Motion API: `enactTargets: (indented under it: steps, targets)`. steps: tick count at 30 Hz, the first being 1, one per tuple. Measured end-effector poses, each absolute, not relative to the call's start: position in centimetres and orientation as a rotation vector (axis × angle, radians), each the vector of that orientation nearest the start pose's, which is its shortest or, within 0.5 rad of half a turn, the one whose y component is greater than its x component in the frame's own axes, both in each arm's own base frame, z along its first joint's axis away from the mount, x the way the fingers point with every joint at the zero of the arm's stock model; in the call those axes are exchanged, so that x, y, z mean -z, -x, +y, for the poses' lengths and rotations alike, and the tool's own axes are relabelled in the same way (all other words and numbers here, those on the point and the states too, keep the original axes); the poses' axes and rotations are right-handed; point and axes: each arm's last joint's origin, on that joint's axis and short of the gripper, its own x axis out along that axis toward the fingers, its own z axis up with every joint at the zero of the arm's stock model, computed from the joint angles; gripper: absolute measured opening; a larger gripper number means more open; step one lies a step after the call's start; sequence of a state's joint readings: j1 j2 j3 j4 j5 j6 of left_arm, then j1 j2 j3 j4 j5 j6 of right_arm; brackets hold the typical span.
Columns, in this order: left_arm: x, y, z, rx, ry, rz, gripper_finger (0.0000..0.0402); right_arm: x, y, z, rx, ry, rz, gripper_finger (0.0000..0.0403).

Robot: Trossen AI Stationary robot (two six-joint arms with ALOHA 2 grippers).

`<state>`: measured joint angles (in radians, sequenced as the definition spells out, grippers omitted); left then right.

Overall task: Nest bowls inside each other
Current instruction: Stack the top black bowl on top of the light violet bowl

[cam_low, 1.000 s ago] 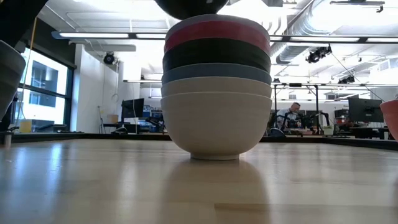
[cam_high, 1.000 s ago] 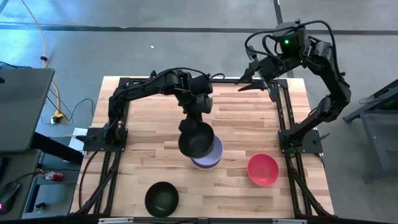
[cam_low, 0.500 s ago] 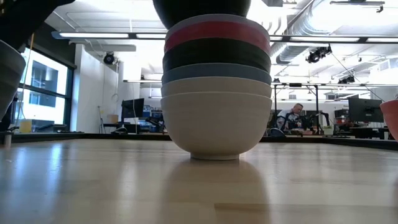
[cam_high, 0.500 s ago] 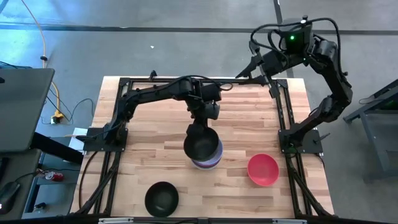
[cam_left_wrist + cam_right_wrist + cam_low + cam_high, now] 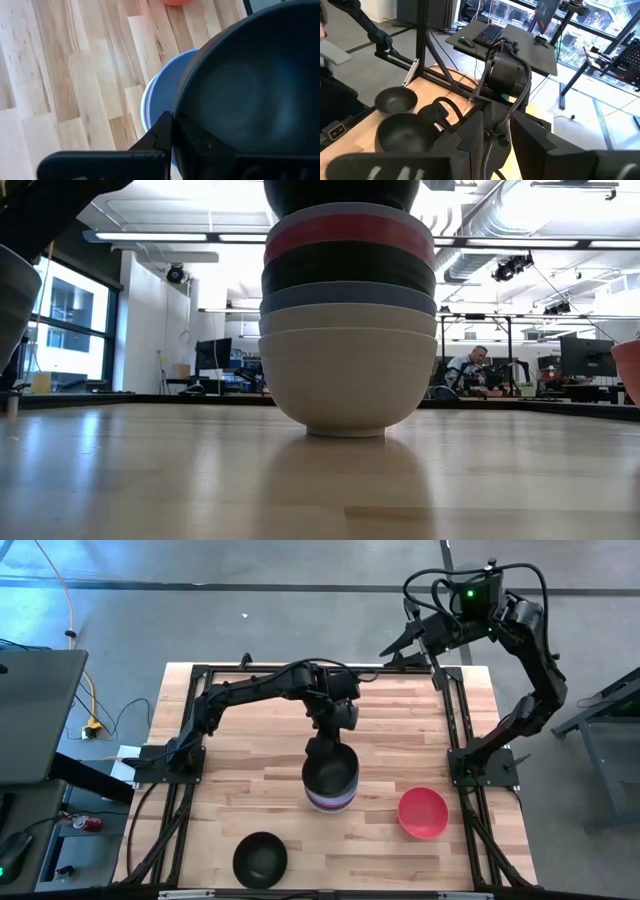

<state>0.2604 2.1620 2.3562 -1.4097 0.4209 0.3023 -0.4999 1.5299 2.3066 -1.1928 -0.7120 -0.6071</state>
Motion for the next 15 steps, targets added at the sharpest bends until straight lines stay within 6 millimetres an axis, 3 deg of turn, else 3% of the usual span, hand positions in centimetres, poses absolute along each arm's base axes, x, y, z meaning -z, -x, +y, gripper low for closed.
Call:
enactTargets:
  steps: [15]
  targets:
    - [-32.5,-42.4,8.9,0.243,0.081,1.209,0.0000,-54.0,-20.3,-8.9,-0.346,0.317,0.305,0.0090]
